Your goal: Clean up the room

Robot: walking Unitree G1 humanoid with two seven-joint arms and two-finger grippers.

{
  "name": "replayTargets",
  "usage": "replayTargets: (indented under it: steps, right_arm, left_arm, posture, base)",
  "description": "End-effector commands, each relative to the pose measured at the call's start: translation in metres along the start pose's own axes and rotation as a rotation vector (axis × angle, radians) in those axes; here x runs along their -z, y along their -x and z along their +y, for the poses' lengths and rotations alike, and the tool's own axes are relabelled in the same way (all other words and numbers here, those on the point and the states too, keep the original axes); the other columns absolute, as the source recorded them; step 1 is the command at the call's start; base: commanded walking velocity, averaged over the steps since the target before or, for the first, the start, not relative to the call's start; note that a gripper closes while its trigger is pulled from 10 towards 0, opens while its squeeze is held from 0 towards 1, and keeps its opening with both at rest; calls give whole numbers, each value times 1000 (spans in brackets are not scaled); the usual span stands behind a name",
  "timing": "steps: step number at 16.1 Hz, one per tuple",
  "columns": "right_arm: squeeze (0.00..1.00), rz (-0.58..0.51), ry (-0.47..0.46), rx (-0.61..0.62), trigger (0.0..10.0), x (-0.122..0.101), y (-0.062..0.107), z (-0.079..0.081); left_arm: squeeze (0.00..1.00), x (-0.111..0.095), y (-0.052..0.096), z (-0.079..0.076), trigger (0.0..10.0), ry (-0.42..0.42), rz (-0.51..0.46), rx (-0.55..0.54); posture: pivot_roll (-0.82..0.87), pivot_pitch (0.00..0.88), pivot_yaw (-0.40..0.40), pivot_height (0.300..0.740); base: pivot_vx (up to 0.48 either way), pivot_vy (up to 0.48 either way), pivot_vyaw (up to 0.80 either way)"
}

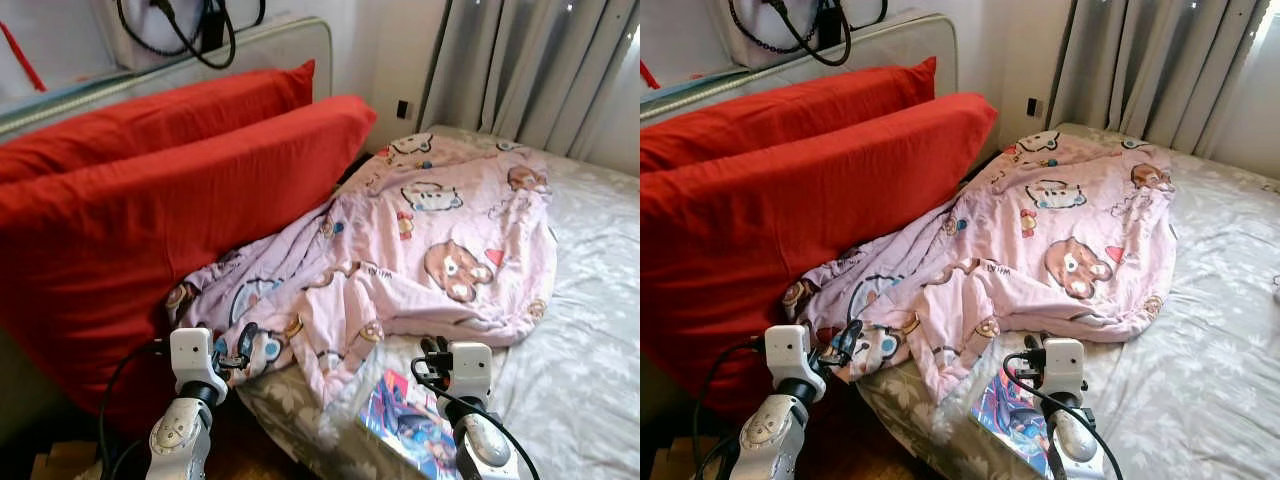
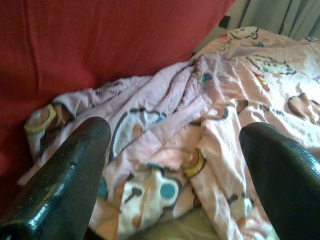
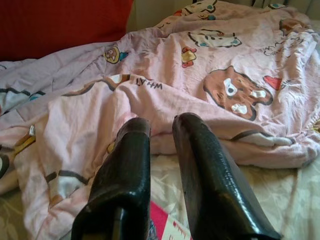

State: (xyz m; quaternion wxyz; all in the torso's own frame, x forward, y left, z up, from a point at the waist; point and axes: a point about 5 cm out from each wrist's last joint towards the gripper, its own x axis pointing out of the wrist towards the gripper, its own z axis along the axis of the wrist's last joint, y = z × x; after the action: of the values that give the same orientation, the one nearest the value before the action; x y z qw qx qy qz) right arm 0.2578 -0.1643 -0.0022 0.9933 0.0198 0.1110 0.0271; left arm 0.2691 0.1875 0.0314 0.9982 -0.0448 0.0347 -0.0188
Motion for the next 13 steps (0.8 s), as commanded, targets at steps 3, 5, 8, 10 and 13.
replayTargets:
  steps: [3,5,8,10,13]
  right_arm:
    - [0,-6,-7,-12,10000,-3,-3,4]
    - [0,-5,-9,-14,10000,-3,-3,4]
    - [0,-4,-11,-11,10000,-3,-3,3]
    - [0,4,-7,-5,10000,-2,-3,3]
    - [0,30,-1,0,10000,-1,-5,3]
  left_arm:
    - [0,0,2,5,10000,6,7,-17]
    - [0,0,2,5,10000,4,10,-17]
    - [0,-1,1,5,10000,5,12,-14]
    - [0,-1,1,5,10000,7,11,-13]
    - [0,-2,1,5,10000,9,11,-12]
  posture:
    - [9,0,-7,665]
    - [9,0,-7,665]
    - [7,0,-6,665]
    - [8,0,-7,665]
    - [10,0,-7,657]
  base:
    - [0,0,0]
    - [0,0,0]
    - [0,0,0]
    - [0,0,0]
    - [0,0,0]
